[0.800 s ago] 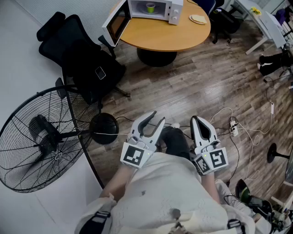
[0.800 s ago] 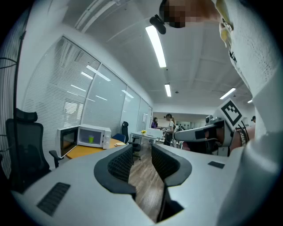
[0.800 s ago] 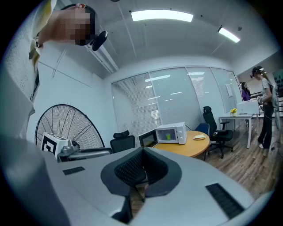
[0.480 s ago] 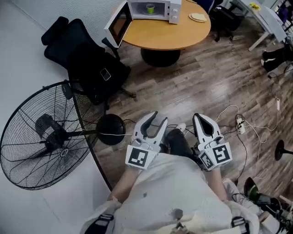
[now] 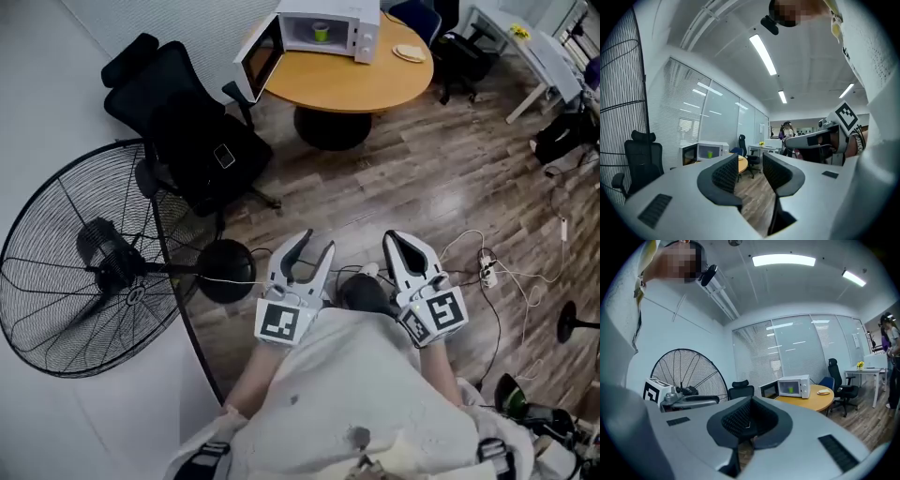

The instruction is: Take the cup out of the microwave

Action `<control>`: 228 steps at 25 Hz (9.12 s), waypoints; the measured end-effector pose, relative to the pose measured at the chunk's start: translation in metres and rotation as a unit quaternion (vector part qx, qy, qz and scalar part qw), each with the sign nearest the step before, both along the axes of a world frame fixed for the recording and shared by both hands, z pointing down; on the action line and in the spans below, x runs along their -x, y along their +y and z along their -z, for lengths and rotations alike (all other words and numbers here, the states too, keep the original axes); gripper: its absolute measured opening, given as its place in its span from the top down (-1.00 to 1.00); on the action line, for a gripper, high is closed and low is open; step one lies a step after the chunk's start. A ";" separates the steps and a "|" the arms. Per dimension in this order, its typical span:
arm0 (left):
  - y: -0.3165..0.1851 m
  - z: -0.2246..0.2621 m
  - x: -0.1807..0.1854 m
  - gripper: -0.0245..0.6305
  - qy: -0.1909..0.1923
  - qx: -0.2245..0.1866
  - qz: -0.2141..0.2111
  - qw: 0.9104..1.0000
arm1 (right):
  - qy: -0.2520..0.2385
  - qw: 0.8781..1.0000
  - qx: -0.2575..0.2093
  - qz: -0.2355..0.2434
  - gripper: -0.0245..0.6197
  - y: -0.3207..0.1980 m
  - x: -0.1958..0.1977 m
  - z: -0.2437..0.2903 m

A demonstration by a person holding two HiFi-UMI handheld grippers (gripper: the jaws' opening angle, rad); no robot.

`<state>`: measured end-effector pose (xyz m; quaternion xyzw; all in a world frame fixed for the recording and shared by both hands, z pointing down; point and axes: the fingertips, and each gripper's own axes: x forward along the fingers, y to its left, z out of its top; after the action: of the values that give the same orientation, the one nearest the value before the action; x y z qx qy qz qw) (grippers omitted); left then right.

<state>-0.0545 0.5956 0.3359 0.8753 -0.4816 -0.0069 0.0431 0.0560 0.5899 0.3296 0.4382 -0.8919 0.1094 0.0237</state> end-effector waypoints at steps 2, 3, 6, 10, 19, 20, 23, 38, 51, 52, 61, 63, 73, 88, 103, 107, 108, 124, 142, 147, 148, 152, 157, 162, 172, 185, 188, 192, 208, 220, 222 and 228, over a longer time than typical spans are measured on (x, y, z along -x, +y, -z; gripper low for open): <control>0.005 0.001 0.008 0.39 0.002 0.001 0.006 1.000 | 0.003 1.000 -0.004 0.000 0.90 0.006 0.004 0.004; 0.006 0.001 0.013 0.39 0.003 -0.001 0.009 1.000 | 0.004 1.000 -0.007 0.000 0.90 0.007 0.006 0.005; 0.004 0.002 0.021 0.36 0.003 -0.006 0.014 1.000 | 0.007 1.000 -0.009 -0.005 0.90 0.007 0.009 0.005; 0.000 -0.001 0.028 0.34 0.001 -0.004 0.015 1.000 | 0.006 1.000 0.001 -0.013 0.90 0.006 0.009 -0.001; -0.019 -0.002 0.028 0.34 -0.009 -0.008 0.019 1.000 | -0.027 0.999 -0.015 -0.014 0.90 -0.020 0.008 0.004; -0.021 -0.002 0.027 0.34 -0.011 -0.008 0.019 1.000 | -0.029 0.999 -0.013 -0.015 0.90 -0.023 0.006 0.004; -0.032 -0.002 0.023 0.34 -0.014 -0.003 0.022 1.000 | -0.031 0.999 -0.004 -0.018 0.90 -0.034 0.000 -0.002; -0.120 -0.025 0.017 0.34 -0.021 0.026 0.048 0.998 | -0.031 0.999 0.015 0.007 0.90 -0.136 -0.004 -0.022; -0.221 -0.035 -0.016 0.34 -0.029 0.037 0.034 0.998 | -0.029 0.999 0.025 0.013 0.90 -0.235 -0.022 -0.030; -0.228 -0.034 -0.018 0.34 -0.027 0.038 0.034 0.998 | -0.028 0.999 0.027 0.014 0.90 -0.242 -0.024 -0.030; -0.297 -0.029 -0.046 0.34 -0.013 0.036 0.057 0.998 | -0.018 0.999 0.034 0.033 0.90 -0.313 -0.053 -0.033; -0.314 -0.026 -0.054 0.34 -0.006 0.033 0.064 0.997 | -0.015 0.999 0.028 0.040 0.90 -0.332 -0.061 -0.030; -0.378 -0.032 -0.085 0.34 -0.019 0.028 0.085 0.996 | -0.018 0.998 0.025 0.056 0.90 -0.399 -0.096 -0.034; -0.417 -0.042 -0.114 0.34 -0.030 0.038 0.102 0.994 | -0.026 0.997 0.029 0.061 0.90 -0.443 -0.129 -0.043; -0.469 -0.056 -0.134 0.34 -0.024 0.055 0.076 0.995 | -0.026 0.998 0.043 0.033 0.90 -0.485 -0.151 -0.055; -0.496 -0.059 -0.128 0.34 -0.021 0.053 0.070 0.996 | -0.018 0.998 0.044 0.027 0.90 -0.505 -0.149 -0.058; -0.503 -0.061 -0.128 0.34 -0.020 0.054 0.067 0.996 | -0.017 0.999 0.045 0.022 0.90 -0.510 -0.150 -0.059; -0.638 -0.065 -0.105 0.33 -0.023 0.057 0.020 0.998 | -0.012 0.999 0.049 -0.020 0.90 -0.630 -0.122 -0.058; -0.786 -0.086 -0.048 0.30 -0.044 0.066 -0.026 0.997 | -0.012 0.996 0.049 -0.073 0.90 -0.756 -0.067 -0.058; -0.819 -0.101 -0.027 0.28 -0.042 0.076 -0.023 0.996 | -0.011 0.996 0.045 -0.082 0.90 -0.783 -0.048 -0.058; -0.825 -0.107 -0.022 0.27 -0.043 0.079 -0.020 0.996 | -0.011 0.995 0.046 -0.083 0.90 -0.787 -0.045 -0.059; -0.845 -0.129 -0.012 0.25 -0.051 0.087 -0.022 0.995 | -0.005 0.994 0.053 -0.092 0.90 -0.797 -0.036 -0.067; -0.864 -0.157 -0.003 0.24 -0.063 0.096 -0.023 0.993 | 0.004 0.992 0.070 -0.102 0.90 -0.801 -0.030 -0.081; -0.890 -0.183 0.006 0.22 -0.057 0.117 -0.001 0.992 | 0.016 0.992 0.080 -0.101 0.90 -0.804 -0.024 -0.089; -0.949 -0.224 0.011 0.18 -0.061 0.133 0.026 0.989 | 0.032 0.990 0.102 -0.094 0.90 -0.818 -0.020 -0.112; -1.026 -0.295 0.007 0.07 -0.084 0.169 0.063 0.980 | 0.034 0.984 0.138 -0.105 0.90 -0.844 -0.032 -0.142; -1.040 -0.305 0.009 0.03 -0.081 0.175 0.079 0.978 | 0.035 0.983 0.143 -0.110 0.90 -0.849 -0.038 -0.146; -1.059 -0.318 0.010 -0.07 -0.073 0.185 0.096 0.975 | 0.035 0.982 0.148 -0.115 0.90 -0.856 -0.042 -0.149; -1.114 -0.354 -0.002 -0.10 -0.106 0.191 0.106 0.970 | 0.038 0.978 0.173 -0.112 0.90 -0.873 -0.046 -0.170; -1.122 -0.351 0.001 0.08 -0.134 0.180 0.120 0.967 | 0.040 0.977 0.177 -0.115 0.90 -0.874 -0.048 -0.173; -1.123 -0.351 0.002 0.08 -0.135 0.180 0.123 0.967 | 0.040 0.977 0.176 -0.114 0.90 -0.874 -0.048 -0.173; -1.118 -0.350 0.003 0.11 -0.118 0.184 0.125 0.968 | 0.040 0.976 0.175 -0.120 0.90 -0.871 -0.049 -0.172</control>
<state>-0.0570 -0.5220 0.6861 0.7801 -0.5816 0.1794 0.1450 0.1046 -0.2816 0.5013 0.5351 -0.7981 0.2484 0.1223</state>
